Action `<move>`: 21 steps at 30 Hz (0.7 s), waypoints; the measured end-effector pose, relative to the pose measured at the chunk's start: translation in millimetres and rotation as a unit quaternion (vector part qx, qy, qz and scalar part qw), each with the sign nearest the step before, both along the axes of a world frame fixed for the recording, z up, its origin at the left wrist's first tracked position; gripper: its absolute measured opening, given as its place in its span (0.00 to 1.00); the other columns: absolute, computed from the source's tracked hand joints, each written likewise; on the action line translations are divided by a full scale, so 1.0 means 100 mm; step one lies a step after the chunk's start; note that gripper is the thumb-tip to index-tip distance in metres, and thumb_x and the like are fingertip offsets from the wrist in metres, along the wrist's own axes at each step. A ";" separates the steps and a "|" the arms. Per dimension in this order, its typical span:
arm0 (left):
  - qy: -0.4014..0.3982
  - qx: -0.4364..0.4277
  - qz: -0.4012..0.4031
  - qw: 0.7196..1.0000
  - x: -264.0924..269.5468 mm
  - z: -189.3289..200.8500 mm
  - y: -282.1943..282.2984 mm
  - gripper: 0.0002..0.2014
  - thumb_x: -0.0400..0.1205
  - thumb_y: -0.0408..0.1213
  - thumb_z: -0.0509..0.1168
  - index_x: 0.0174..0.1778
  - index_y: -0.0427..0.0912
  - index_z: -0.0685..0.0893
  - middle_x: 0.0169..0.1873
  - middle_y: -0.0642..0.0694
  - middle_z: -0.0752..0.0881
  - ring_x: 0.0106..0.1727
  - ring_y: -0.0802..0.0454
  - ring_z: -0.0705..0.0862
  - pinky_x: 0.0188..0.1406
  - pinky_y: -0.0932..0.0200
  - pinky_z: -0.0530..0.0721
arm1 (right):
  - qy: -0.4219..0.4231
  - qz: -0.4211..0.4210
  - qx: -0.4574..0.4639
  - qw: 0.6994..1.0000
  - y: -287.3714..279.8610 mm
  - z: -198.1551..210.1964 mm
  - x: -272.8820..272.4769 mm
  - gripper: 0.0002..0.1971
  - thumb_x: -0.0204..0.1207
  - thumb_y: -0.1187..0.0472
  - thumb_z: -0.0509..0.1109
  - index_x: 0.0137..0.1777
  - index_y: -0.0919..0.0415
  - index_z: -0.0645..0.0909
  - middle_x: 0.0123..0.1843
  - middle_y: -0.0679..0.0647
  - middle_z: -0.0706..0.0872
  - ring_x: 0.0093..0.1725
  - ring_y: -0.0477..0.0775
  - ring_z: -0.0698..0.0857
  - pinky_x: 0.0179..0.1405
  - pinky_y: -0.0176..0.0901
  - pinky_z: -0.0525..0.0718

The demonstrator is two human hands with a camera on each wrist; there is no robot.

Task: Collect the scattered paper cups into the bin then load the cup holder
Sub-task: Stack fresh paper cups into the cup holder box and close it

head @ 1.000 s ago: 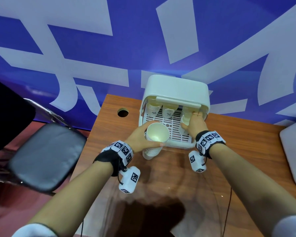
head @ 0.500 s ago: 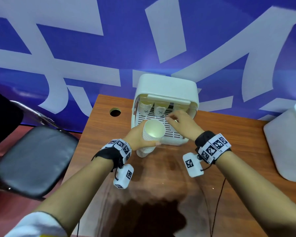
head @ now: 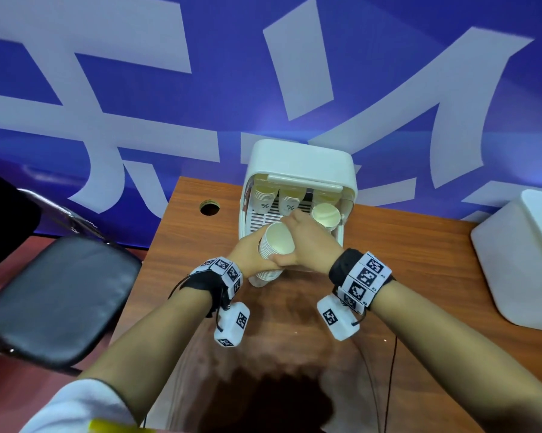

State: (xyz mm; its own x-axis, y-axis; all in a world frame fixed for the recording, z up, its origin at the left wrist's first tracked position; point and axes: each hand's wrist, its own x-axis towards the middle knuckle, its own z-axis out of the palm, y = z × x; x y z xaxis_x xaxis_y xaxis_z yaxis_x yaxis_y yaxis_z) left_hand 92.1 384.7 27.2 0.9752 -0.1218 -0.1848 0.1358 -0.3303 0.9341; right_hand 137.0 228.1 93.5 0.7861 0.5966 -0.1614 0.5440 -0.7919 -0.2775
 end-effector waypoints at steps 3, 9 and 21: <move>0.004 -0.015 0.001 1.000 -0.02 -0.01 0.01 0.43 0.55 0.56 0.76 0.69 0.60 0.72 0.60 0.56 0.83 0.63 0.56 0.80 0.63 0.60 0.77 | 0.004 0.016 0.012 1.000 -0.01 0.00 0.02 0.36 0.59 0.36 0.78 0.62 0.59 0.78 0.53 0.53 0.76 0.50 0.54 0.79 0.49 0.46 0.79; 0.012 -0.002 -0.022 1.000 -0.03 -0.02 0.05 0.42 0.58 0.55 0.79 0.69 0.61 0.71 0.59 0.57 0.83 0.63 0.57 0.80 0.63 0.60 0.77 | 0.012 0.074 0.026 0.997 -0.07 0.05 0.06 0.36 0.58 0.37 0.78 0.63 0.56 0.78 0.52 0.50 0.75 0.50 0.51 0.78 0.50 0.46 0.80; 0.001 -0.001 0.015 1.000 -0.01 -0.13 0.19 0.41 0.63 0.52 0.81 0.72 0.54 0.72 0.63 0.57 0.82 0.65 0.56 0.80 0.64 0.59 0.77 | -0.046 -0.089 0.174 0.980 -0.54 0.51 0.22 0.38 0.69 0.43 0.77 0.76 0.52 0.68 0.69 0.50 0.74 0.65 0.50 0.76 0.61 0.48 0.79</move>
